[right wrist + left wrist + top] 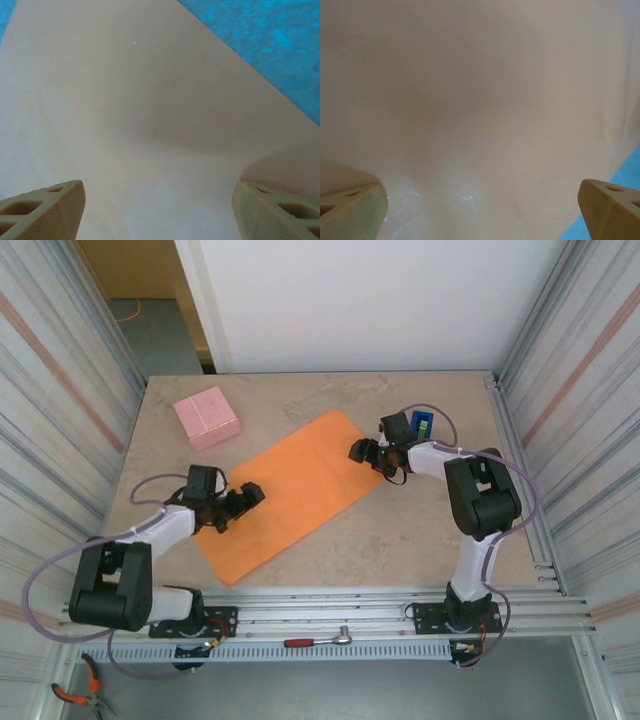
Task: Wrap the gift box in paper
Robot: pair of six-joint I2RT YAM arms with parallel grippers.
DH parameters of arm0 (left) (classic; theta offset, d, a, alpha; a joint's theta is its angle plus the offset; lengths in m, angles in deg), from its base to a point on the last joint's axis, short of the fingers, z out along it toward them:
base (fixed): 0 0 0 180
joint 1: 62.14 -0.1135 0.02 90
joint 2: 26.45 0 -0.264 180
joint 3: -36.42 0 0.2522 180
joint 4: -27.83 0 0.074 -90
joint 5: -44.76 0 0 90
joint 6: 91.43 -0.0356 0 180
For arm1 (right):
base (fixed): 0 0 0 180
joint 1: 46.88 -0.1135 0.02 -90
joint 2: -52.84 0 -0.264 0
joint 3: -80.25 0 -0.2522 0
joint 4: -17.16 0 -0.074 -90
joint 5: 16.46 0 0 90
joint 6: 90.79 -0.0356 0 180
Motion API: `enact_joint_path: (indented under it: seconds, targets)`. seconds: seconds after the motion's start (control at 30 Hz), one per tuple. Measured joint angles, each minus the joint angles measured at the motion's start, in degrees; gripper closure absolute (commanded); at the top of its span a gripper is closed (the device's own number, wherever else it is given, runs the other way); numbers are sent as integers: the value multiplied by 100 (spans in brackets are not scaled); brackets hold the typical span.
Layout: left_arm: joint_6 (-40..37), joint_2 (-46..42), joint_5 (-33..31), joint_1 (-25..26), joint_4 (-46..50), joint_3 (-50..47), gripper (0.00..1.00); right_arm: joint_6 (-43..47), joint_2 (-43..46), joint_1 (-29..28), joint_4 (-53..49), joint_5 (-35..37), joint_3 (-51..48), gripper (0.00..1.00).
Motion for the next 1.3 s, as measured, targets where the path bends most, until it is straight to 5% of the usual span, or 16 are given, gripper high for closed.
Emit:
enact_joint_path:
  seconds: [1.0,1.3]
  targets:
    - [-1110,2562,306,-374,59,2559,3,-1572,2024,-837,387,1187,-2411,21]
    - [-1207,2879,492,-223,90,2968,3,-2120,2430,-1366,-393,1784,-2500,18]
